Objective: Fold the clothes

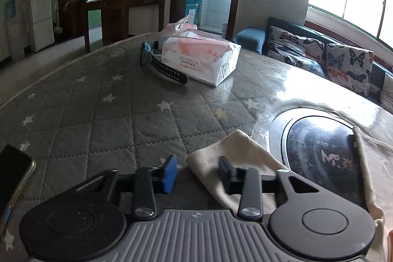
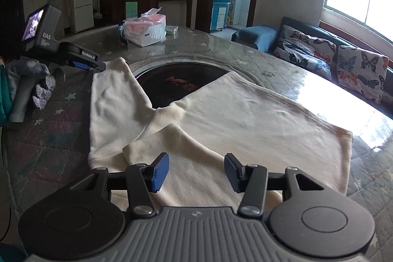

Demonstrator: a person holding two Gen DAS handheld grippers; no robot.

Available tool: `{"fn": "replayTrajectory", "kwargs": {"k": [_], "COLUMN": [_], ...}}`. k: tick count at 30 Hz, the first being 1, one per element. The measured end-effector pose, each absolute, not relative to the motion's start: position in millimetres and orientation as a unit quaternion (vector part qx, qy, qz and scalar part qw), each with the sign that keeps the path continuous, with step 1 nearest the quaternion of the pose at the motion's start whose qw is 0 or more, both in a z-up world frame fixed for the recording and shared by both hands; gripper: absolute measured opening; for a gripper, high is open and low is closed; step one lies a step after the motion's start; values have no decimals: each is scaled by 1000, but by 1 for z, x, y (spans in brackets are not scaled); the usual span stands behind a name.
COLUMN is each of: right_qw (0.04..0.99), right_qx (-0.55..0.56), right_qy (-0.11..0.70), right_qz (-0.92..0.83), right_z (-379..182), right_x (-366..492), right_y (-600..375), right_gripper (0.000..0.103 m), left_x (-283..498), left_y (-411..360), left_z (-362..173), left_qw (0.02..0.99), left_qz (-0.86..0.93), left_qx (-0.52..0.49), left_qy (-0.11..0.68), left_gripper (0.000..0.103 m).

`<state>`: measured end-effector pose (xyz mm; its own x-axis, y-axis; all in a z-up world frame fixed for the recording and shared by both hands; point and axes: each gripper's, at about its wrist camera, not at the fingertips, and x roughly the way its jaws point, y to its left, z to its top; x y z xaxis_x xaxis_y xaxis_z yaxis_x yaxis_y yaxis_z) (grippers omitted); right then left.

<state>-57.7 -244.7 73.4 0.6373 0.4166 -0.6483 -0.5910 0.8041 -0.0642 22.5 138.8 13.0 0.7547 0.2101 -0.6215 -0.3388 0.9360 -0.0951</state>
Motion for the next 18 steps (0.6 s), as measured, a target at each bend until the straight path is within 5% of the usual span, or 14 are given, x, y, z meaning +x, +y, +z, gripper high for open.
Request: {"fn": "replayTrajectory", "kwargs": {"k": [3,18], "right_qw": [899,923], "right_qx": [-130,-95], "right_qy": [315,288], "right_qz": [276,239], "right_z": [77,91], "right_x": [-63,-89], "right_y": [-251,-297], "right_gripper": [50,50], "left_x": [19,-31], "left_y": [138,50], "left_z": [18,109], "left_qw": [935,969], "left_qz": [133,-14], "left_qx": [-113,-103], "left_qy": [309,226], "left_gripper": [7,6]}}
